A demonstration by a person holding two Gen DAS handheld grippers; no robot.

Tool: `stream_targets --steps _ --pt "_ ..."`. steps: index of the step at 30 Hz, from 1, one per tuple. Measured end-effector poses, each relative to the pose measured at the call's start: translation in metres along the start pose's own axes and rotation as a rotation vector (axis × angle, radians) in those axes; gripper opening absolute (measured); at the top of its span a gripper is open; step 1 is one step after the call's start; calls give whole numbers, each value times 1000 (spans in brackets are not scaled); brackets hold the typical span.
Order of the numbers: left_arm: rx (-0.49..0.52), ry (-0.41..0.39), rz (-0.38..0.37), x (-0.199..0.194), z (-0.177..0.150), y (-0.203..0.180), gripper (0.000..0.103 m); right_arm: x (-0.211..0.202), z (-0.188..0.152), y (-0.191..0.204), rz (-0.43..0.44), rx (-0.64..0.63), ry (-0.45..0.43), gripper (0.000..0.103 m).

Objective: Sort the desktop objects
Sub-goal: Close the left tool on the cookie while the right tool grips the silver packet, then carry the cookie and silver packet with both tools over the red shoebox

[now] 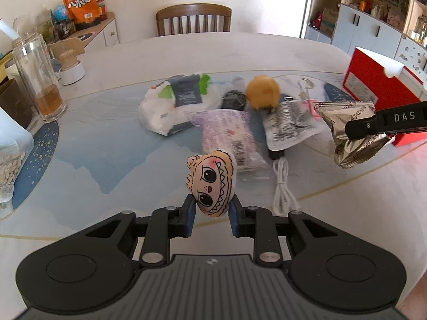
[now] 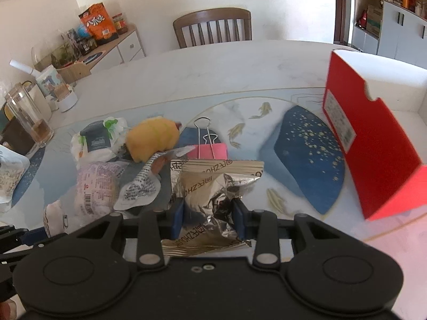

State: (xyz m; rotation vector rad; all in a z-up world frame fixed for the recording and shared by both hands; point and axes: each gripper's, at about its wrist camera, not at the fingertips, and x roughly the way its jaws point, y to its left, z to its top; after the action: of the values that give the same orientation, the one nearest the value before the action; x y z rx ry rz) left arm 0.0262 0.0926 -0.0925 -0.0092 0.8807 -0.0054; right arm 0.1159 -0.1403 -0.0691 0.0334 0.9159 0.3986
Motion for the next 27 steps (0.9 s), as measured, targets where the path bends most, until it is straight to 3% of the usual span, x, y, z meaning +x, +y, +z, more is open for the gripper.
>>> stream_targets --steps 13,27 --pt "80 -49 -73 -23 13 -42 25 -43 -20 -16 -25 7 0 37" --pt "214 -115 -195 -44 54 -109 25 -91 -20 -57 -47 68 -63 37"
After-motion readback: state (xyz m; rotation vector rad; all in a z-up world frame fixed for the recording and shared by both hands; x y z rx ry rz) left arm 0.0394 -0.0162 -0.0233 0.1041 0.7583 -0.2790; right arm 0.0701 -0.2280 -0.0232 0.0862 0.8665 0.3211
